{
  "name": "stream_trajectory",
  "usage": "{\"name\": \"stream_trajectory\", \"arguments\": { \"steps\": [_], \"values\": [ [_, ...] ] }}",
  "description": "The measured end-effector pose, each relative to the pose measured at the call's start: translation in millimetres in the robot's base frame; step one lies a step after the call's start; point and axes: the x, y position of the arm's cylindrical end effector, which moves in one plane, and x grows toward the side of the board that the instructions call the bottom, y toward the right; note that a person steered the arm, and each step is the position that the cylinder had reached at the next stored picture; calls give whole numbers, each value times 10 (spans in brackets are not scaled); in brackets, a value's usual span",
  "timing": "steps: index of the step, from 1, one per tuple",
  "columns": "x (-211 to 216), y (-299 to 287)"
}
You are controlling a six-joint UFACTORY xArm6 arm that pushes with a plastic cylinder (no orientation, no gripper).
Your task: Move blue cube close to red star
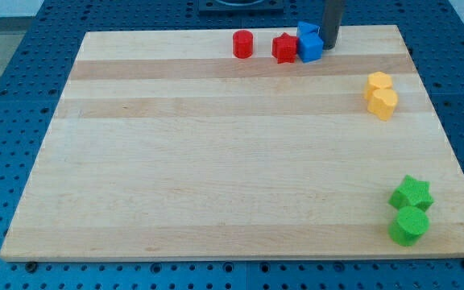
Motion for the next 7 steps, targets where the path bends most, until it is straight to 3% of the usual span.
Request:
{"name": "stream_trajectory", "arguments": {
  "steps": [2,4,7],
  "values": [
    [272,-68],
    [271,-506],
    [347,-527]
  ]
}}
